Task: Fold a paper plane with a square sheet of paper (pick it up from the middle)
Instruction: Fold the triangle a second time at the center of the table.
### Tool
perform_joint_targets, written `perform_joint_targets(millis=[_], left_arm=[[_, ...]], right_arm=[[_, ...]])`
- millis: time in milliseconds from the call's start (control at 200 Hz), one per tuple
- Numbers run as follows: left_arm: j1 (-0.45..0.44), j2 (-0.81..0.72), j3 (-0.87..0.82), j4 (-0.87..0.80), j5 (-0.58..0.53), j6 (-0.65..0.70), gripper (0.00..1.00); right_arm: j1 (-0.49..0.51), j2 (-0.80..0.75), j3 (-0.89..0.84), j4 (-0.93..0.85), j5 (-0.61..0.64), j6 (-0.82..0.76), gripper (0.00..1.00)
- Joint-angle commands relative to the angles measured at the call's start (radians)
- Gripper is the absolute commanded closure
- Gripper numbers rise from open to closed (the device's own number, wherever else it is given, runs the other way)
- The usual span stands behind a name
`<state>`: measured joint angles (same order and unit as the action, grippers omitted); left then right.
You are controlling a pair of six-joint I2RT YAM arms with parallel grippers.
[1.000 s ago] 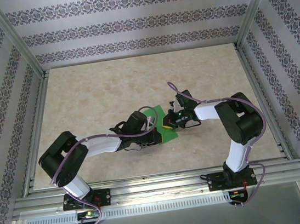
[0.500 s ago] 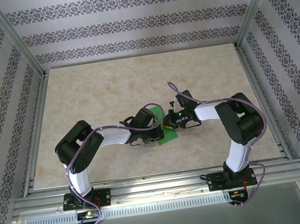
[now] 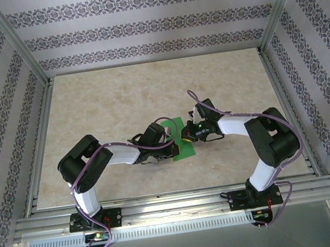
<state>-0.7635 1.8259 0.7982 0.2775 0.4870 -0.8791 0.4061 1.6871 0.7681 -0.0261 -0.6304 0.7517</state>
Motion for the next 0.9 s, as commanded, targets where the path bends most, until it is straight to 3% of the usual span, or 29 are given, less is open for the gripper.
perform_joint_targets(millis=[0,295,669,894], left_arm=[[0.004,0.029,-0.033,-0.101,0.008,0.018,1.00],[0.004,0.019,-0.034,-0.095,0.008,0.017,1.00],[0.004,0.010,-0.076,-0.082,-0.006,0.008,1.00],[0.003,0.018,-0.079,-0.066,-0.003,0.005,1.00]], right_arm=[[0.036,0.003,-0.012,0.010,-0.040,-0.025,1.00],[-0.002,0.112,-0.020,0.012,0.003,-0.032,1.00],[-0.101,0.118,0.006,0.019,0.005,-0.040,1.00],[-0.101,0.002,0.011,-0.008,0.007,-0.042,1.00]])
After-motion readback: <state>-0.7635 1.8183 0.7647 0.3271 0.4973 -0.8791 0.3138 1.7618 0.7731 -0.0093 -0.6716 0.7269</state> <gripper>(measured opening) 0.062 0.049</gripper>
